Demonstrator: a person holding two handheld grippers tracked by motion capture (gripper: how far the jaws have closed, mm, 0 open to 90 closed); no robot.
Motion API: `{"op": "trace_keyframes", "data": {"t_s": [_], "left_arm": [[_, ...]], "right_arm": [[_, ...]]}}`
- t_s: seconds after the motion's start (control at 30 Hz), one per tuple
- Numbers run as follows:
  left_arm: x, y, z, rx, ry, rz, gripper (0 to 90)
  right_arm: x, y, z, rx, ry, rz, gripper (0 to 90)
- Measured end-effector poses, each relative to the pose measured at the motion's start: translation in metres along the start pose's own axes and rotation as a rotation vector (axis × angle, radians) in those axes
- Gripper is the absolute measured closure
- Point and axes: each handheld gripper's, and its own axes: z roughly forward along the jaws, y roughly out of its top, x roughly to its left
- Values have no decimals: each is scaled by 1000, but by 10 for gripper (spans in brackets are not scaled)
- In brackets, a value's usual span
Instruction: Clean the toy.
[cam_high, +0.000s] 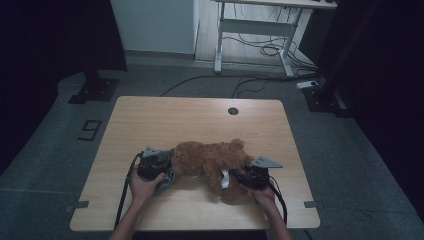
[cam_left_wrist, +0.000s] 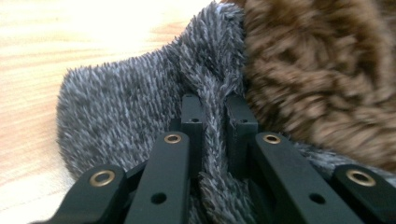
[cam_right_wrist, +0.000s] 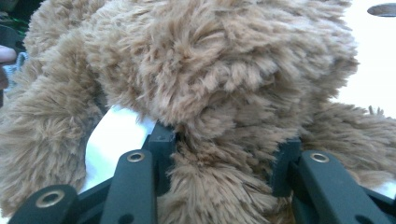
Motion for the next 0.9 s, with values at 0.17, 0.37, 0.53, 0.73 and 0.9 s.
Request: {"op": "trace_keyframes", "data": {"t_s": [0.17,0.37,0.53,0.73,0.9], "left_arm": [[-7,10,-22,-103,-40,-7,802],[-37,32,-51,-249,-147,34,802],[-82,59,-41,-238,-193,128,801],[-145,91,-2,-173,-251,230,801],[-195,98,51,-48,-264,303,801]], "right_arm": [[-2,0,0,0,7,3,565],[-2,0,0,-1,17,-6,563],[-3,0,0,-1,23,-3,563],[-4,0,0,0,27,0,562],[-2,0,-1,3,24,-5,561]]}}
